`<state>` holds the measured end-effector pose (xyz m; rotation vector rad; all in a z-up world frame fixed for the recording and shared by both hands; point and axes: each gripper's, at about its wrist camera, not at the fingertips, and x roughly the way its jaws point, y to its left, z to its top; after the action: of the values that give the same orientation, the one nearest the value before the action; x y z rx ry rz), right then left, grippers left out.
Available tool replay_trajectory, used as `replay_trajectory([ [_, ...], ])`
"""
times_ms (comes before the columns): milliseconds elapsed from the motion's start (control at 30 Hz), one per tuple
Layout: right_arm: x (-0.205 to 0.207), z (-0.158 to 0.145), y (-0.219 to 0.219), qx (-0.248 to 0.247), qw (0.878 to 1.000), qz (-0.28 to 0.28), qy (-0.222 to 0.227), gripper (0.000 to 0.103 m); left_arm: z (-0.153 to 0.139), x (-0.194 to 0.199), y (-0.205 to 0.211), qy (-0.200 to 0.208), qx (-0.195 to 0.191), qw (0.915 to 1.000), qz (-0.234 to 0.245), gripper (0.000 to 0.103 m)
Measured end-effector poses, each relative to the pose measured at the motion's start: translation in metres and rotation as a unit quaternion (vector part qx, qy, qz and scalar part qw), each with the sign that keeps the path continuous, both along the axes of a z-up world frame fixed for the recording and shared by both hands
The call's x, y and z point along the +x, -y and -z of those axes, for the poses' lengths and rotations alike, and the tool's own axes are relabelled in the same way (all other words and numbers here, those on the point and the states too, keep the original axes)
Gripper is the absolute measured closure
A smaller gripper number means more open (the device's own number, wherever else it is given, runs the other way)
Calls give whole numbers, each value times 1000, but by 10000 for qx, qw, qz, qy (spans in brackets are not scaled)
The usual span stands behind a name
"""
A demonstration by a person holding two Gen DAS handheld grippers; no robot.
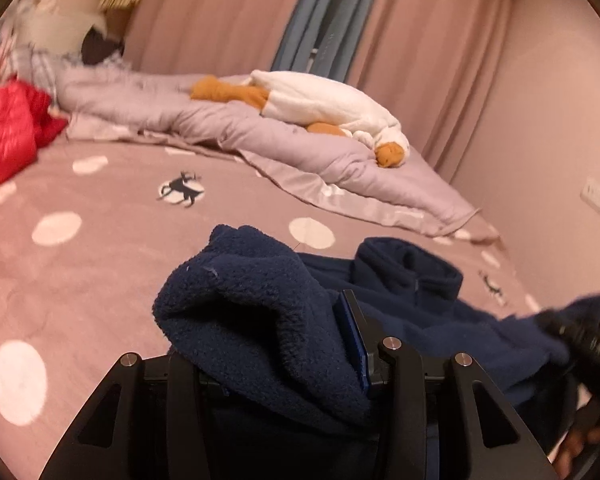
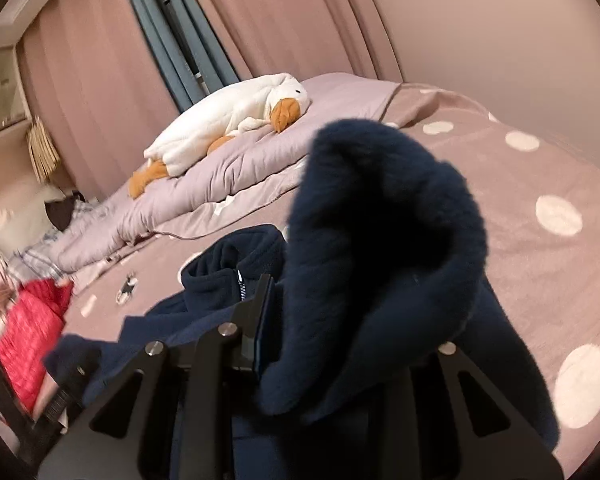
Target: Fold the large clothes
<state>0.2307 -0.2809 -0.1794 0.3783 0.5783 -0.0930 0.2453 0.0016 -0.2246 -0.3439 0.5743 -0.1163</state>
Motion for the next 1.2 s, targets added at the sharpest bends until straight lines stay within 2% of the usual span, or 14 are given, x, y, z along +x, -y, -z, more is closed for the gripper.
replay_trajectory([
  [167, -2, -3, 9, 339, 9994, -102, 4, 76, -3, 4, 2, -207, -20, 9998, -53, 61],
  [267, -1, -1, 10, 320, 9993, -108, -164, 76, -5, 6, 0, -322, -214, 9992, -38, 61],
  [500, -5, -3, 13, 408, 9989, -140, -202, 74, -2, 8, -2, -377, -301, 9988, -3, 61],
  [600, -9, -5, 16, 434, 9989, -39, -198, 61, -2, 9, -6, -522, -417, 9977, -97, 49],
  [633, -10, -6, 18, 467, 9988, -19, -172, 54, -1, 10, -8, -583, -473, 9971, -137, 40],
  [667, -11, -7, 20, 518, 9985, 0, -146, 47, 0, 10, -11, -622, -580, 9963, -152, 35],
  [833, -14, -9, 23, 725, 9972, -38, -168, 38, 1, 13, -20, -824, -1181, 9895, -79, 31],
  [1000, -17, -14, 22, 732, 9973, -68, -78, 29, -10, 4, -17, -746, -1221, 9897, 73, 28],
  [1067, -21, -18, 24, 793, 9968, -55, 17, 22, -16, -2, -16, -611, -1191, 9909, 105, 24],
  [1200, -28, -26, 28, 861, 9960, -50, 230, 19, -29, -12, -22, -292, -1456, 9887, 192, 20],
])
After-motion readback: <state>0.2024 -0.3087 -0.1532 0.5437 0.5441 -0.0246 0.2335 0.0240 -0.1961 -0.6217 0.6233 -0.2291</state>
